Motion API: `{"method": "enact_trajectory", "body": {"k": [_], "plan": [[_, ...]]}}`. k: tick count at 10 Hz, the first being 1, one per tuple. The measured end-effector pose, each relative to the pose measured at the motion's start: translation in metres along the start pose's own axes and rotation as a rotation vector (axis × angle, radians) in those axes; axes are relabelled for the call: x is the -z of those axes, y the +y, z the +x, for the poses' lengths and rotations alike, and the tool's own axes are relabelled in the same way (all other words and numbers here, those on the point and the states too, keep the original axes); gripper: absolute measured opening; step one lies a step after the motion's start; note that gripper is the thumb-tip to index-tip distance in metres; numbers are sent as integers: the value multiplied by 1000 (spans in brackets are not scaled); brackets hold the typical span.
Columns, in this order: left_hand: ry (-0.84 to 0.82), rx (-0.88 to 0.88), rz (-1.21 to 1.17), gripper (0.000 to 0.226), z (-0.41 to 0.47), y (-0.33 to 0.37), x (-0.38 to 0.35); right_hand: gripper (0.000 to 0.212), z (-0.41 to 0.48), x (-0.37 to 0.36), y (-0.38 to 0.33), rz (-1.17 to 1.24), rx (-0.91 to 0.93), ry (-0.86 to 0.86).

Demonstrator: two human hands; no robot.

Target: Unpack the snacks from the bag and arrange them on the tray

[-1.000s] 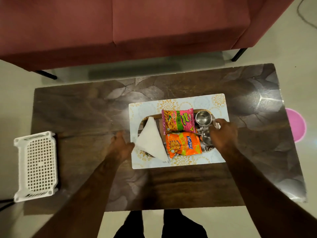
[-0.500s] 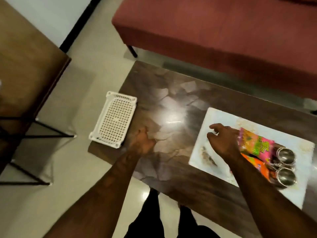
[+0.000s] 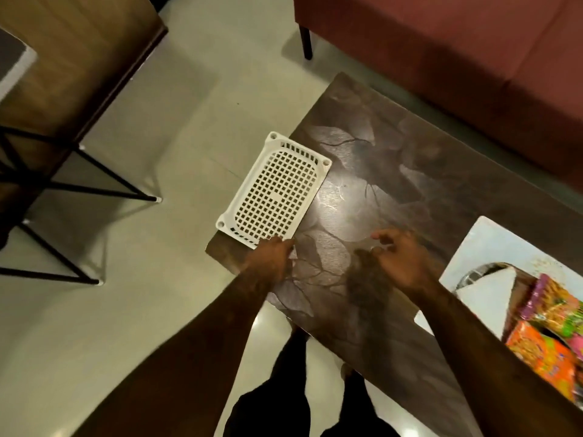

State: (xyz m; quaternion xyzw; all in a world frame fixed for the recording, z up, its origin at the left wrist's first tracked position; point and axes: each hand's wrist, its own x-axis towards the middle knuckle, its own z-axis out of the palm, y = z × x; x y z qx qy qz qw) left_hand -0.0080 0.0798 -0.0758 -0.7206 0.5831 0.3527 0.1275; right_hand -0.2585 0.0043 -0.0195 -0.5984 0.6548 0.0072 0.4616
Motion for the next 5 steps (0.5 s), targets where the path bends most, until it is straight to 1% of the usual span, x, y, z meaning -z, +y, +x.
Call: {"method": "enact_trajectory", "body": {"k": [1,2,3,4,5], "plan": [[-60,-12,129,35,9,-8,-11,19,-1,5,3,1,-36,15],[-86,-24,188,35,8,-14,-15,22,-5,9,9,-20,-62,34],[-112,-36,231,39,-5,-21,-15,31,-9,14,16,-9,-92,54],[-104,-43,254,44,-13,-21,-8,30,-15,19,16,-9,-109,63],[34,-90,313,52,-18,-1,12,37,-24,28,16,-25,-115,107]]}}
